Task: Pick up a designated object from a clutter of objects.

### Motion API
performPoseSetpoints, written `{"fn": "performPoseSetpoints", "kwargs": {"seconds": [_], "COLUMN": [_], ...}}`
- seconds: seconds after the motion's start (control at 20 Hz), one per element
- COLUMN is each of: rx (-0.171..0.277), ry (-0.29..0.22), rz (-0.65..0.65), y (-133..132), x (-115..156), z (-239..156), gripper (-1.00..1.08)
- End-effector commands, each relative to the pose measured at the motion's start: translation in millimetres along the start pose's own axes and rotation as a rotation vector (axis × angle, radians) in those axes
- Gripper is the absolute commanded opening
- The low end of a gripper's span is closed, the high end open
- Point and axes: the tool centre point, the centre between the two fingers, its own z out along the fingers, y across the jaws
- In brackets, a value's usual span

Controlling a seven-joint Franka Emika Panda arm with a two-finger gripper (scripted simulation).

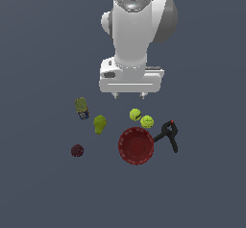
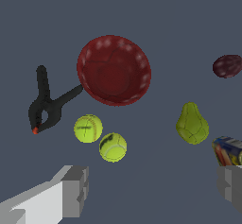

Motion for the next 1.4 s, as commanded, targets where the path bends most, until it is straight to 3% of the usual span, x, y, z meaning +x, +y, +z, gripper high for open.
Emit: {"fn": "performPoseSetpoints", "kwargs": {"seconds": [0.0,0.75,1.35], "rx": [-0.004,-0.022,-0.021], "ry": [0.002,0.024,0.033], "rz": [-0.009,-0.097,-0.137], "y": [-3.0,-29.4,-40.0], "x": [-1.7,-37.1,-61.9], "z": [14.0,128.6,169.2], "gripper": [1.00,1.00,1.00]}}
